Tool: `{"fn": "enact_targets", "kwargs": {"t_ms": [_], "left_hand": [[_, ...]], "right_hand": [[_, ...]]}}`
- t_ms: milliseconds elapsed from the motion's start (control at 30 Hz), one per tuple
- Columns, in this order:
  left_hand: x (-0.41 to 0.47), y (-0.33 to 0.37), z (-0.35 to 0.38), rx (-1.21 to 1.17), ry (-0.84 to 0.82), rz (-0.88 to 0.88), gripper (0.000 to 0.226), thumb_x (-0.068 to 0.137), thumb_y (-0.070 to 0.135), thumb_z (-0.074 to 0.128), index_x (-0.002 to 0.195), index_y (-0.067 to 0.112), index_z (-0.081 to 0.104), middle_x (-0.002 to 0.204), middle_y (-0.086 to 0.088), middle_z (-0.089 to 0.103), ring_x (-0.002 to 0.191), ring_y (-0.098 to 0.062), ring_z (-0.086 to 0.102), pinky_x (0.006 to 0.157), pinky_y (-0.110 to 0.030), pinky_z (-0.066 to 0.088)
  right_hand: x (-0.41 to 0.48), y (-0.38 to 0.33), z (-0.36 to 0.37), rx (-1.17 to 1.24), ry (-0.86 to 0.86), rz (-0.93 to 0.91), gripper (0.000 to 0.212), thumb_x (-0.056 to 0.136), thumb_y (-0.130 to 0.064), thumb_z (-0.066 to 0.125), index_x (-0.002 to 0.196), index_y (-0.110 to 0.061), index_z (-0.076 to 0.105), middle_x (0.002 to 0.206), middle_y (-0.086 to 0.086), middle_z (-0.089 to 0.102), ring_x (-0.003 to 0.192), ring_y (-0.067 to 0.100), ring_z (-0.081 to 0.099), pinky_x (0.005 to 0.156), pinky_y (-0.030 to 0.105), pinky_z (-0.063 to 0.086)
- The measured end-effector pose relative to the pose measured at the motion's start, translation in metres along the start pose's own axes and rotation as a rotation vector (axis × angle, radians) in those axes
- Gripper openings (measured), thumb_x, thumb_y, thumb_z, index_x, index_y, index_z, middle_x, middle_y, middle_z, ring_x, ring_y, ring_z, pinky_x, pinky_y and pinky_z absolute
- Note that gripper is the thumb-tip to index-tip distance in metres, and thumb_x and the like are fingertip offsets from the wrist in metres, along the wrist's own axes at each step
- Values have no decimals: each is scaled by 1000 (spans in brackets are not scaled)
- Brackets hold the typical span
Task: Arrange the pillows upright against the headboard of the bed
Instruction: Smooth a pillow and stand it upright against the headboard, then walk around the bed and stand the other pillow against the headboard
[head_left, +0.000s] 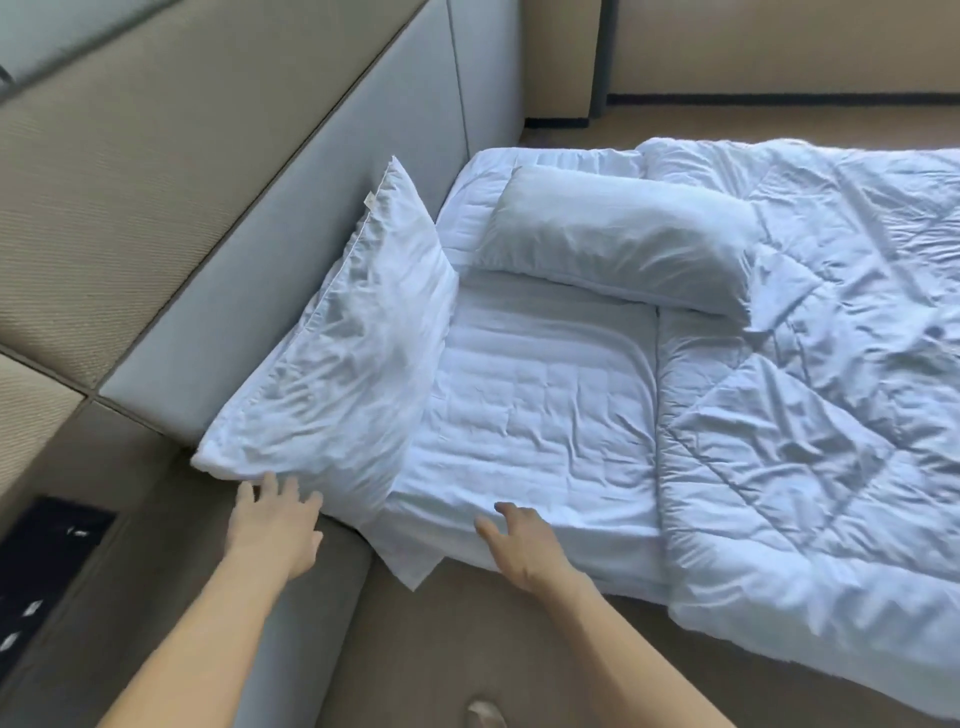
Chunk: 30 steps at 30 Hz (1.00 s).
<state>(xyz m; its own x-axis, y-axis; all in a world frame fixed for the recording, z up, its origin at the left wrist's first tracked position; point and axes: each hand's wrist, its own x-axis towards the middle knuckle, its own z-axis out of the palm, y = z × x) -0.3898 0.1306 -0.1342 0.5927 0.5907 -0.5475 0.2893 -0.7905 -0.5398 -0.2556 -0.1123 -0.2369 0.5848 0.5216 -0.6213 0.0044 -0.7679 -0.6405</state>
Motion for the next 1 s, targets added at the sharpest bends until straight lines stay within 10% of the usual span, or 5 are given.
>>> {"fn": "enact_targets", "kwargs": {"t_ms": [467, 533, 1000], "left_hand": [[-177, 376, -83, -334, -5, 616, 64, 100, 64, 26, 157, 36, 23, 168, -8, 12, 155, -31, 6, 124, -51, 12], [-238, 502, -122, -266, 25, 842, 66, 99, 68, 21, 158, 38, 22, 168, -6, 15, 155, -30, 8, 124, -51, 12], [-322, 729, -227, 256, 227, 1295, 64, 99, 67, 15, 157, 41, 15, 168, -7, 10, 155, -32, 2, 124, -55, 6]], "right_hand": [[-272, 312, -128, 329, 318, 585, 69, 89, -69, 36, 139, -25, 51, 141, 8, 42, 127, 29, 46, 106, 46, 40], [-366, 406, -138, 463, 465, 779, 68, 89, -68, 35, 139, -25, 50, 142, 8, 42, 127, 30, 45, 107, 47, 39], [-450, 519, -194, 621, 527, 1047, 66, 92, -63, 34, 137, -18, 52, 144, 14, 40, 132, 33, 36, 109, 50, 32]]}}
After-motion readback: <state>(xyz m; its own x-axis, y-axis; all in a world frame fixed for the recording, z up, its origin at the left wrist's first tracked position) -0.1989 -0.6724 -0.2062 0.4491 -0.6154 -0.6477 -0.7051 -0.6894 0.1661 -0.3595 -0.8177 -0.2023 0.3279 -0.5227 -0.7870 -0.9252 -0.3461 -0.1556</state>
